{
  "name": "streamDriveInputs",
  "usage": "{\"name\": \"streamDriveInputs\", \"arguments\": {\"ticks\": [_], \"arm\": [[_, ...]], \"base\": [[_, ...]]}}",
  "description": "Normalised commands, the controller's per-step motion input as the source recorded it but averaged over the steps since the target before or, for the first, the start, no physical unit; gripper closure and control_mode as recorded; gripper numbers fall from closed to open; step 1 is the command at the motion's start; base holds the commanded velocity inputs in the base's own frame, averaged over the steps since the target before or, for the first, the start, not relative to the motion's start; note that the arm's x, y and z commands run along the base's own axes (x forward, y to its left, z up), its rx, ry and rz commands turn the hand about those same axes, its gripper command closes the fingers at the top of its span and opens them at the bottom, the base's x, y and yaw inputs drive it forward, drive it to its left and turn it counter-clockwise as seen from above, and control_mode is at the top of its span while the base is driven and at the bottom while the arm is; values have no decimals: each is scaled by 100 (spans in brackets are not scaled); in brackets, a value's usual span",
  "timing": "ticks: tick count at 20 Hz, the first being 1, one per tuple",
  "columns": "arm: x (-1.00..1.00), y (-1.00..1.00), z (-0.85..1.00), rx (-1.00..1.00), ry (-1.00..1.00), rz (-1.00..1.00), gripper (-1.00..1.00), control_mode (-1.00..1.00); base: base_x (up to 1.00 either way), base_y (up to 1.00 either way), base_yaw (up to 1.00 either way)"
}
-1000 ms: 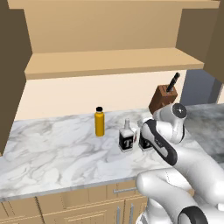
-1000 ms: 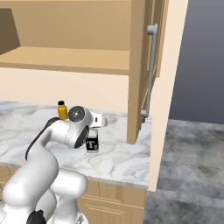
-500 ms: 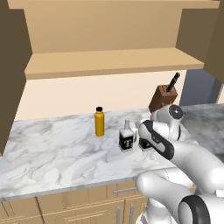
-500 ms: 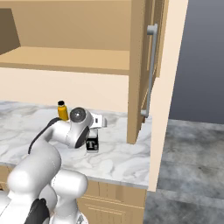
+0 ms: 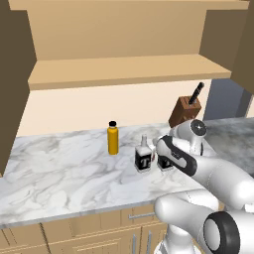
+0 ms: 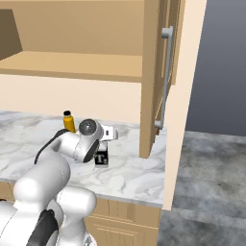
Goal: Sort all alcoholic drinks to one cabinet, and non-alcoholic drinks to the other.
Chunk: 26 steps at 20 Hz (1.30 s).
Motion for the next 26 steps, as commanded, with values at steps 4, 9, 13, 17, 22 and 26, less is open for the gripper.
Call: {"name": "streamDriveInputs", "arguments": {"ticks": [4,9,13,17,22,26], "arm": [[7,0,-6,0,0,3,100,-100],[4,0,-14,0,0,2,100,-100],[0,0,-4,0,0,0,100,-100],[0,0,0,0,0,0,100,-100],[0,0,-3,0,0,0,100,-100],[0,0,0,0,0,0,100,-100]], "base": [[0,0,0],[0,0,0],[0,0,0],[0,0,0],[0,0,0],[0,0,0]]}}
